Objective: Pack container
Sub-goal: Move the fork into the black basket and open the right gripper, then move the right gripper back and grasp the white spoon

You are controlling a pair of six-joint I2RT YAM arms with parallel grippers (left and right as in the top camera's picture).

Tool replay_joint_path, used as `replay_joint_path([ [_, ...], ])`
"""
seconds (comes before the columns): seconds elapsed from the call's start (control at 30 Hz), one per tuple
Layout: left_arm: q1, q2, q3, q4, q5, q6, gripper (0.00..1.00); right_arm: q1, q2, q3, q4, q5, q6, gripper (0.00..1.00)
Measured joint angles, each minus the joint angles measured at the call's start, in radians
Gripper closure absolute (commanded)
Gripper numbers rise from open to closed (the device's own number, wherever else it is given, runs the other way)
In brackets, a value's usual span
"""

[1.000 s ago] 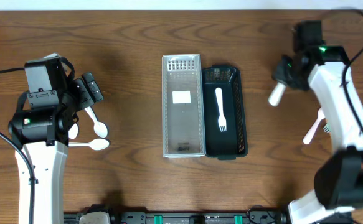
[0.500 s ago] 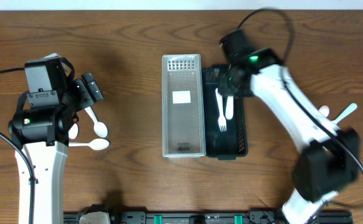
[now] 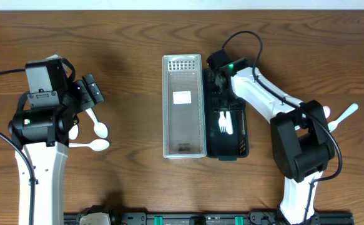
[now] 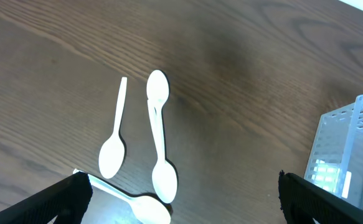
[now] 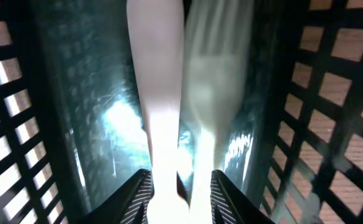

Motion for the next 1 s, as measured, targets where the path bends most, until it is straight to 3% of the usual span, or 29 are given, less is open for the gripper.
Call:
replay_joint_path([
  [0.23,0.0,0.0,0.0,-0.002,0.0,0.0,0.02,-0.005,-0.023,0.183,-0.114,0.006,-0.047,0.64],
  [0.4,0.0,0.0,0.0,-0.004,0.0,0.0,0.02,-0.068,-0.15,0.323,-0.154,0.051,-0.06,0.55],
  [0.53,0.0,0.0,0.0,-0.01,0.0,0.0,0.02,-0.198,-0.279,0.357,-0.192,0.093,-0.061,0.53],
  [0.73,0.0,0.0,0.0,-0.011,0.0,0.0,0.02,-0.488,-0.331,0.357,-0.304,0.13,-0.049,0.39],
  [1.0,0.0,0.0,0.0,-0.013,0.0,0.0,0.02,-0.753,-0.323,0.142,-0.163,0.112,-0.071,0.34],
])
